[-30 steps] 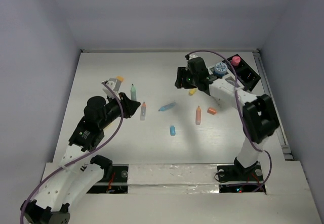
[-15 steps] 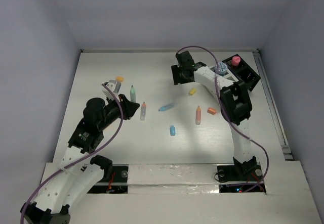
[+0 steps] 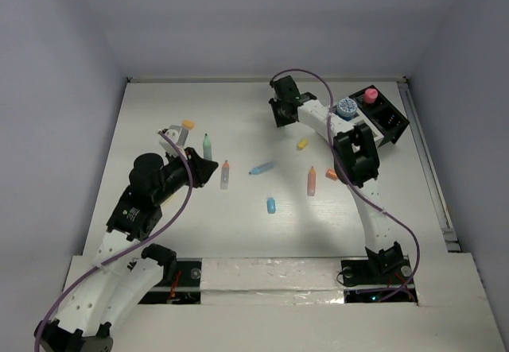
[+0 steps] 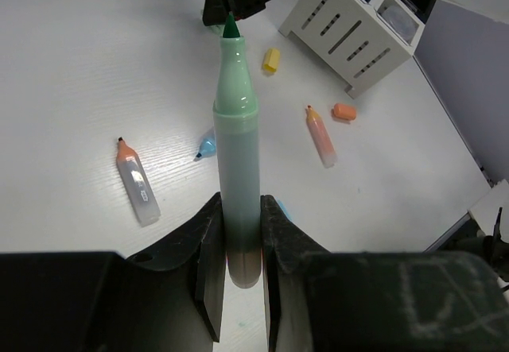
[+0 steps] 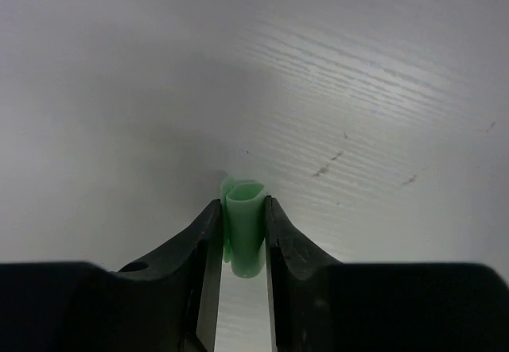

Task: Sort the stationery into containers
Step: Move the pen cap to the center of the board, then pick up the pen cap from the center of the board.

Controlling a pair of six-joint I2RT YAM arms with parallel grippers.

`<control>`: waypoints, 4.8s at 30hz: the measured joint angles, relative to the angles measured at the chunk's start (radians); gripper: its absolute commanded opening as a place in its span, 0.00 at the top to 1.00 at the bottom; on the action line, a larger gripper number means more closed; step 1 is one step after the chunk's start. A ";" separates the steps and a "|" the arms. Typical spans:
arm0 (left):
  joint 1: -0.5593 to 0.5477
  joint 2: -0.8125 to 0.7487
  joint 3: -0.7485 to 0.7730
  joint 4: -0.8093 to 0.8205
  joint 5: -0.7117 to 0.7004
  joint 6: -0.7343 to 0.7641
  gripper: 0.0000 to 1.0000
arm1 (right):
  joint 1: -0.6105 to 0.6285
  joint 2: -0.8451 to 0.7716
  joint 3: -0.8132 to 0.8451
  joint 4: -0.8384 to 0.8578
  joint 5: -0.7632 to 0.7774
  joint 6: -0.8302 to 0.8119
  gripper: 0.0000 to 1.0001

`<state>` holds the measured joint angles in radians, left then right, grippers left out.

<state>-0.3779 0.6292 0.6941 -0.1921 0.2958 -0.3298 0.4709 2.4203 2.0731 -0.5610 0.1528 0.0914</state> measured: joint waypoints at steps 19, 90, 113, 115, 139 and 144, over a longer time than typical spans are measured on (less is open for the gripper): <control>0.042 0.003 0.000 0.000 0.033 0.000 1.00 | 0.151 -0.005 -0.037 0.052 -0.193 -0.416 0.46; 0.060 0.007 -0.014 0.000 0.034 0.000 1.00 | 0.097 -0.126 -0.332 0.441 -0.235 0.357 0.17; 0.060 0.007 -0.014 0.000 0.033 0.000 1.00 | 0.078 -0.013 -0.148 0.355 -0.251 0.349 0.58; 0.060 0.007 -0.014 0.000 0.033 0.000 1.00 | 0.078 -0.010 -0.146 0.349 -0.262 0.349 0.57; 0.067 -0.003 -0.014 0.000 0.033 0.000 1.00 | 0.080 -0.123 -0.302 0.355 -0.354 0.383 0.20; 0.067 -0.005 -0.014 0.000 0.033 0.000 1.00 | 0.085 -0.122 -0.303 0.360 -0.390 0.412 0.21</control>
<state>-0.3111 0.6243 0.6804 -0.1917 0.3290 -0.3298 0.5556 2.2978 1.7699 -0.2005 -0.2375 0.5037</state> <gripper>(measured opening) 0.149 0.800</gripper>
